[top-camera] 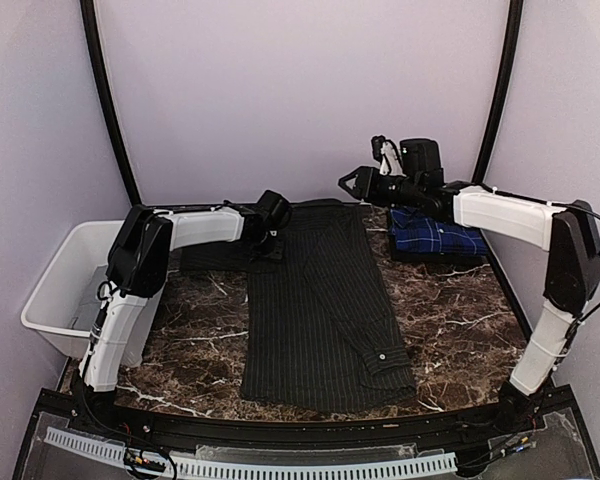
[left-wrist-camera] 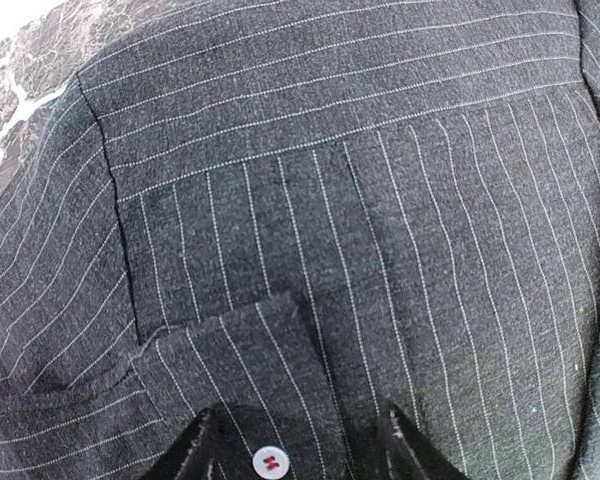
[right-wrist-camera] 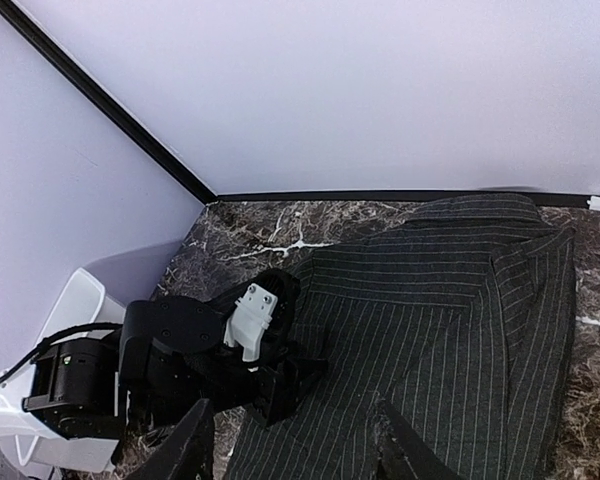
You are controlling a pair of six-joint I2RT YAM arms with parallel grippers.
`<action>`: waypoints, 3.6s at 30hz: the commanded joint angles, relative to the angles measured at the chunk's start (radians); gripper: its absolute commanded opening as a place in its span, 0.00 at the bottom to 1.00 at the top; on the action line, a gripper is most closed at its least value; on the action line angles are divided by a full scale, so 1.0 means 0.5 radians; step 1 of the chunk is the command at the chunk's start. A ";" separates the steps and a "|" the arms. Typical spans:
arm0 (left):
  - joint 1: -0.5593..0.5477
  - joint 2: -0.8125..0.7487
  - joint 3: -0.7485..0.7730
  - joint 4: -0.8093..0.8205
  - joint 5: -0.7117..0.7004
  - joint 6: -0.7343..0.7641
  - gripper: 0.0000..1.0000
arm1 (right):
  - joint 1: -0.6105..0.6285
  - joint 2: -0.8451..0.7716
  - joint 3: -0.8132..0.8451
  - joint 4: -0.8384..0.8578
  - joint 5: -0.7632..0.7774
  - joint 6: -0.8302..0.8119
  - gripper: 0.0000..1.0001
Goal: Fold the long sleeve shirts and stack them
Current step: Pick up the sleeve from the 1/3-folded shirt, then place the sleeve of the 1/3-folded shirt.
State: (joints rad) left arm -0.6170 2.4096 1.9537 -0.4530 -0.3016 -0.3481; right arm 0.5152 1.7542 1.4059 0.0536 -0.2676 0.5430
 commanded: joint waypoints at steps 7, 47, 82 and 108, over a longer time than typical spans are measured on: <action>0.040 0.006 0.051 0.005 0.023 0.013 0.30 | 0.032 -0.198 -0.180 0.024 0.095 -0.054 0.49; 0.044 -0.966 -0.690 0.454 1.175 0.219 0.00 | 0.253 0.285 -0.053 0.190 -0.166 0.142 0.77; -0.046 -0.962 -0.611 0.531 1.544 0.116 0.00 | 0.309 0.376 -0.475 0.697 -0.339 0.377 0.00; -0.111 -0.640 -0.714 0.703 1.443 -0.218 0.33 | 0.252 0.387 -1.003 1.118 -0.395 0.793 0.34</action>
State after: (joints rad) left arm -0.7074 2.1242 1.6276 -0.1257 0.4576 -0.4038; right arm 0.6472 1.9228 0.9165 0.4976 -0.4412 0.9180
